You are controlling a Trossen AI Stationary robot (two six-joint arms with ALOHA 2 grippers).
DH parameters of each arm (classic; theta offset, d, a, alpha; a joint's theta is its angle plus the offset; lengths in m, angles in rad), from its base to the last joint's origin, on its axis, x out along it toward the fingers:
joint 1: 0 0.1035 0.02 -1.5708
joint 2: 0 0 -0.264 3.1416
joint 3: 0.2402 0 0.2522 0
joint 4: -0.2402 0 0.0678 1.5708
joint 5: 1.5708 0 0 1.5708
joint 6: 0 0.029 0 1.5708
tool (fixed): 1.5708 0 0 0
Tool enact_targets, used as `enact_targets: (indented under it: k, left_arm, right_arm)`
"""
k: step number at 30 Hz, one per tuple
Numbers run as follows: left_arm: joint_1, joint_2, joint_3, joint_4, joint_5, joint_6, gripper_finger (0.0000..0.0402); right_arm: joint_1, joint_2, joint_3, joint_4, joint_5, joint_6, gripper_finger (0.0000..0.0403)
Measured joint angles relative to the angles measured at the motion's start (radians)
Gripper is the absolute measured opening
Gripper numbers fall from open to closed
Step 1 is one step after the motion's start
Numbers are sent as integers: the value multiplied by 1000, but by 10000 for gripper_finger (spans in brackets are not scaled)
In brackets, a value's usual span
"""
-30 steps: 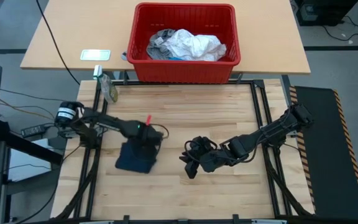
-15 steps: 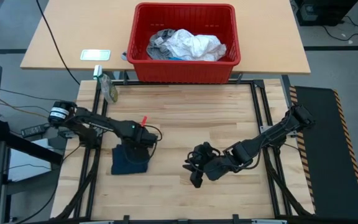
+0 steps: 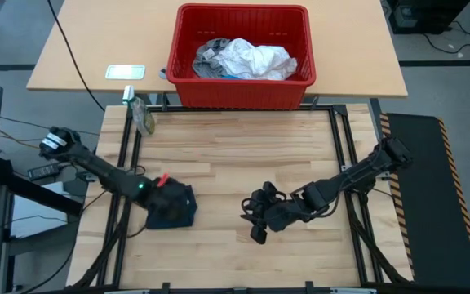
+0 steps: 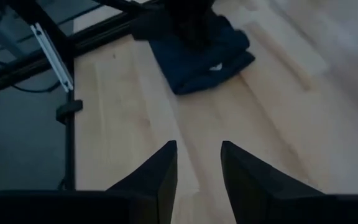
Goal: Fold laundry
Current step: Fold the blue shorts, then remove the white dress from the red laundry bin
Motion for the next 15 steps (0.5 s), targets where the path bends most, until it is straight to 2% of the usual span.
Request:
enact_targets:
  k: [4,7,12,15]
  left_arm:
    - [-31,0,-34,-37,36,-165,115]
    - [-36,-12,-7,-36,59,-175,115]
    - [15,-44,105,-42,20,15,115]
    - [83,-69,181,-63,-79,165,115]
  right_arm:
    - [-52,-1,0,26,-16,-123,133]
    - [-127,-22,-1,51,-60,-158,133]
    - [-318,-49,0,129,-113,-270,142]
    - [-485,-49,16,148,-248,-260,149]
